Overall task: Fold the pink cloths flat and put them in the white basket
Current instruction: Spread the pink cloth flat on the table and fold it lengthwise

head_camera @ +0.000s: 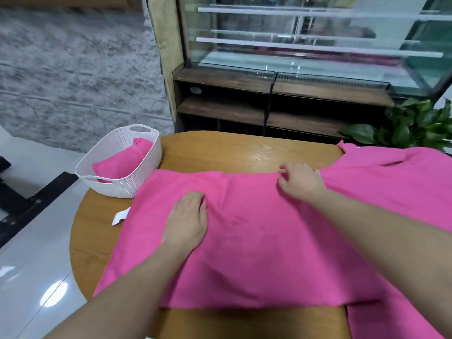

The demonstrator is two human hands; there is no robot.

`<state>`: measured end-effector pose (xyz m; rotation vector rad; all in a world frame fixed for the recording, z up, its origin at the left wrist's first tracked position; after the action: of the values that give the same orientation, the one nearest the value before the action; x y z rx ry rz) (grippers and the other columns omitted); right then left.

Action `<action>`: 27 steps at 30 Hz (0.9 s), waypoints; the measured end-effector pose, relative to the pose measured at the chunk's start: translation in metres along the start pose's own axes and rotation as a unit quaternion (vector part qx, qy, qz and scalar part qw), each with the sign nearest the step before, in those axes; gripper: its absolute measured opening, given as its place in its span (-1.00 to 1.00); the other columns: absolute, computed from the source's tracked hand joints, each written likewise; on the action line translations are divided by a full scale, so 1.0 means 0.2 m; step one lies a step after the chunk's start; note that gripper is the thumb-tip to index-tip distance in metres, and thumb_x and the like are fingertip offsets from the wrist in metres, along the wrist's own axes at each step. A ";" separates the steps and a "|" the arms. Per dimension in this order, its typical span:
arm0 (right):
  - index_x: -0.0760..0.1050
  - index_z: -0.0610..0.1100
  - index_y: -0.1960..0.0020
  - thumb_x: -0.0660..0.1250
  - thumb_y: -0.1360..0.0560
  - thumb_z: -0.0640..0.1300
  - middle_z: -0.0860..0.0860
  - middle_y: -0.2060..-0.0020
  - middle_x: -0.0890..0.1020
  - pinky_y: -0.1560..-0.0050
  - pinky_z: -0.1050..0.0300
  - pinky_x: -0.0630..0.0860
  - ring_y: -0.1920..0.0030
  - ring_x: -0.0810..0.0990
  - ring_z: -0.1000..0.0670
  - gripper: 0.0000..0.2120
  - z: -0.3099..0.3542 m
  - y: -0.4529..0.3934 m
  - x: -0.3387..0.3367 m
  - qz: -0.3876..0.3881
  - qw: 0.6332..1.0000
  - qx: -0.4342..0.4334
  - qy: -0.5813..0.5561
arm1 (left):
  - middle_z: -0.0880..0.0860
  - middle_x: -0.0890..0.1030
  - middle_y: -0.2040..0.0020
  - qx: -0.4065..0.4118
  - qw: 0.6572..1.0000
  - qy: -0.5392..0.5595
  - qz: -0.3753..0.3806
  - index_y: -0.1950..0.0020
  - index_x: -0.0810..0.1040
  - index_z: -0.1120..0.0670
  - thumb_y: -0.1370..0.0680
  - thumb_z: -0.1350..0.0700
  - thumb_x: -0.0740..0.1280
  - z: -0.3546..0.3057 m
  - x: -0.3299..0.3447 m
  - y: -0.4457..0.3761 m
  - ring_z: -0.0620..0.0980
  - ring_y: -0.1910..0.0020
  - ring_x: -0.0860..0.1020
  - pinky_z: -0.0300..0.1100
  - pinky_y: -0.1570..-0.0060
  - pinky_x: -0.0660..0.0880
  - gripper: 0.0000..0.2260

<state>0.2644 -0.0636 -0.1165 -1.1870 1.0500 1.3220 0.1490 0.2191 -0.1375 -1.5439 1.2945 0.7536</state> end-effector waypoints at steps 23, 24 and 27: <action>0.28 -0.01 0.09 0.06 -0.65 0.16 -0.11 0.13 0.63 0.22 0.03 0.37 0.08 0.61 -0.22 -0.73 -0.32 -0.15 -0.07 -0.012 0.997 -0.054 0.058 | -0.06 0.08 -0.62 -0.075 0.987 -0.098 0.103 -0.57 0.17 -0.19 -0.65 -0.16 -0.16 0.06 0.11 0.01 0.05 -0.60 -0.03 0.11 -0.56 -0.09 -0.51; 0.28 -0.01 0.08 0.03 -0.65 0.16 -0.13 0.11 0.64 0.22 0.03 0.37 0.08 0.61 -0.23 -0.73 -0.33 -0.16 -0.08 -0.015 0.997 -0.043 0.061 | -0.06 0.05 -0.63 -0.086 0.984 -0.108 0.108 -0.57 0.14 -0.21 -0.65 -0.18 -0.16 0.07 0.11 0.01 0.08 -0.60 -0.05 0.15 -0.55 -0.12 -0.52; 0.28 -0.01 0.06 0.00 -0.66 0.16 -0.13 0.10 0.64 0.20 0.02 0.38 0.06 0.61 -0.23 -0.72 -0.36 -0.21 -0.05 -0.008 0.997 -0.022 0.071 | -0.05 -0.06 -0.63 -0.123 0.975 -0.132 0.131 -0.58 0.01 -0.29 -0.62 -0.29 -0.16 0.11 0.13 0.02 0.16 -0.60 -0.14 0.26 -0.51 -0.20 -0.49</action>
<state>0.3133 -0.1314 -0.1140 -1.3364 1.1154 1.2692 0.1549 0.2295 -0.1695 -1.4174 1.2527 1.2849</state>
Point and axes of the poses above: each hand's wrist, its own y-axis away from the middle knuckle, its own x-axis out of the palm, z = x × y, the point moved 10 cm from there along -y, towards the middle knuckle
